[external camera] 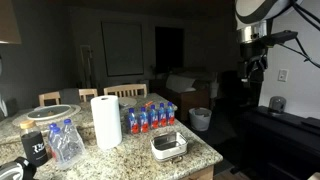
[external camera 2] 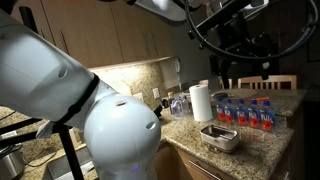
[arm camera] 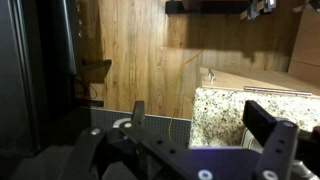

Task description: Put the bow on the lid

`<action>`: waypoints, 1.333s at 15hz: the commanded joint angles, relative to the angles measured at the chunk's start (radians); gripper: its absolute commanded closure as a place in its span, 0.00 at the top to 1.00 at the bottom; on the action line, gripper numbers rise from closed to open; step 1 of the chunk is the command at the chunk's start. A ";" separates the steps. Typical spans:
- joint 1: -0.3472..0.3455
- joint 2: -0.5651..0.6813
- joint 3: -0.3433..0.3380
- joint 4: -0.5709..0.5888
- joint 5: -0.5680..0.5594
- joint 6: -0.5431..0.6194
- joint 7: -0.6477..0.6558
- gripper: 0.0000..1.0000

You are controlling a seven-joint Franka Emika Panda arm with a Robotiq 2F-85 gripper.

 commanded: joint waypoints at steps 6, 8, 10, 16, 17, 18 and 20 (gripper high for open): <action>0.014 0.000 -0.011 0.002 -0.006 -0.004 0.007 1.00; 0.014 0.000 -0.011 0.002 -0.006 -0.004 0.007 1.00; 0.014 0.000 -0.011 0.002 -0.006 -0.004 0.007 1.00; 0.085 0.061 0.006 -0.036 0.101 0.063 0.038 1.00; 0.098 0.075 0.008 -0.046 0.126 0.084 0.042 1.00; 0.112 0.085 0.011 -0.061 0.149 0.116 0.045 1.00; 0.130 0.104 0.030 -0.098 0.184 0.220 0.073 1.00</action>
